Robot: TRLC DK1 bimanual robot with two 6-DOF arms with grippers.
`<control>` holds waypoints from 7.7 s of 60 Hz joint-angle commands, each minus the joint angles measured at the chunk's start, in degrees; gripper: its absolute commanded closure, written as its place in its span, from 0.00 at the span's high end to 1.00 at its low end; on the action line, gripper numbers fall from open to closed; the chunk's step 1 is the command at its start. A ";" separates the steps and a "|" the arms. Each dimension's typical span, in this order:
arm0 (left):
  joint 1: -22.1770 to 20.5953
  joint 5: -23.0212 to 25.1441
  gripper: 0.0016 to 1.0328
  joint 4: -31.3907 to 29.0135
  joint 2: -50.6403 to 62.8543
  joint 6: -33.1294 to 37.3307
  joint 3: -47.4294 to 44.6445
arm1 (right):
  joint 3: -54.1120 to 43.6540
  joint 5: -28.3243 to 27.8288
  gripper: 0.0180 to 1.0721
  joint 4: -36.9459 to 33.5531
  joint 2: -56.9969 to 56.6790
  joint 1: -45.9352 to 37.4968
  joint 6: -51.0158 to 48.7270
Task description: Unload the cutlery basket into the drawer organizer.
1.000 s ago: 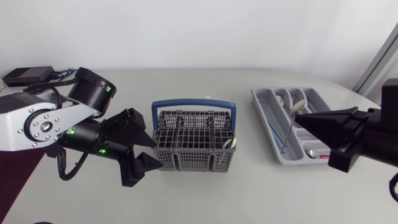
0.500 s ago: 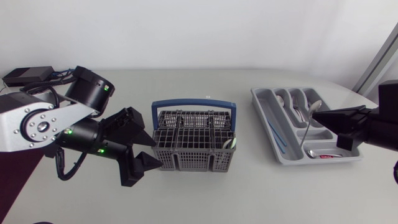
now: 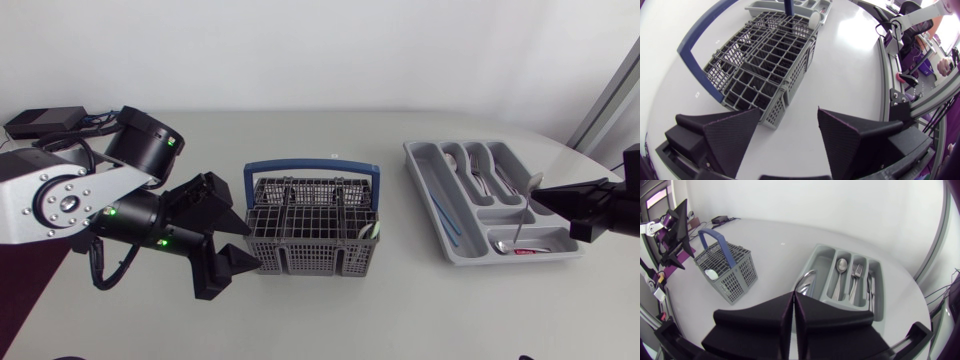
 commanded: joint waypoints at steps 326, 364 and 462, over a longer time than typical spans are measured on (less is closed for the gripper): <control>-37.30 -48.96 0.14 -7.27 31.88 -30.52 38.46 | -6.78 20.05 0.87 -2.06 -3.34 23.72 7.49; -37.56 -50.19 0.10 -7.35 30.47 -30.17 37.76 | -7.48 19.79 0.87 -2.14 -4.05 22.49 6.00; -37.73 -55.03 0.10 -7.09 22.92 -29.99 34.24 | -12.05 20.67 0.87 -0.04 -14.95 29.97 8.99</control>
